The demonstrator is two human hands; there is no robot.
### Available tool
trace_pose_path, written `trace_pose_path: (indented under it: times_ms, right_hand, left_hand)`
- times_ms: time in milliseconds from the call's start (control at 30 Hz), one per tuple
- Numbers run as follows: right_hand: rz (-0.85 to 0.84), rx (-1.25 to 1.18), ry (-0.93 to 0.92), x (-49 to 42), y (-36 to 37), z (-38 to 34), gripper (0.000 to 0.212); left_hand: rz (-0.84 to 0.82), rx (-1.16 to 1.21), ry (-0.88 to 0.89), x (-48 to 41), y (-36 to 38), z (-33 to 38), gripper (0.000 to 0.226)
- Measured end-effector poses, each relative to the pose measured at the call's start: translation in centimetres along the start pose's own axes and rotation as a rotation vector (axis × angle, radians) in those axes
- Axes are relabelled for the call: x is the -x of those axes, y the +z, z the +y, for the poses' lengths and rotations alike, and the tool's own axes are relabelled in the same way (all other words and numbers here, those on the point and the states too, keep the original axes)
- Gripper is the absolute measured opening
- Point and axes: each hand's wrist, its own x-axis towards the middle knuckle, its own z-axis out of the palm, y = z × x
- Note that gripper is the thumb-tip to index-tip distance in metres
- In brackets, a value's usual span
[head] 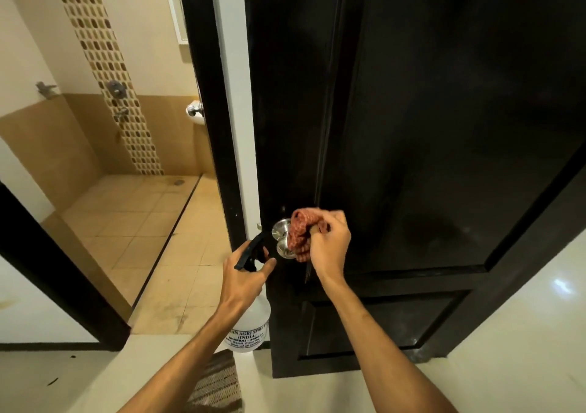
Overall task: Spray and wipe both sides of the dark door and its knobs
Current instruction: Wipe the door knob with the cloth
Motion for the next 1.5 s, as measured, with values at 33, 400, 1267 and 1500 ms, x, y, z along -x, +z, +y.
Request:
trace_pose_path:
  times_ms: [33, 400, 1267, 1500]
  right_hand:
    - [-0.036, 0.018, -0.120, -0.4, 0.4, -1.4, 0.038]
    - [-0.307, 0.437, -0.523, 0.1, 3.0, -2.2, 0.029]
    - [-0.012, -0.262, 0.361, 2.0, 2.8, 3.2, 0.034]
    - [-0.095, -0.398, 0.437, 2.7, 3.0, 3.9, 0.025]
  left_hand:
    - [0.009, -0.011, -0.016, 0.0, 0.0, -0.2, 0.019]
    - [0.116, -0.013, -0.050, 0.6, -0.4, -1.7, 0.034]
    - [0.146, 0.008, -0.055, 1.5, -2.7, -3.7, 0.022]
    - [0.124, 0.023, -0.043, 1.4, -1.7, -3.5, 0.027]
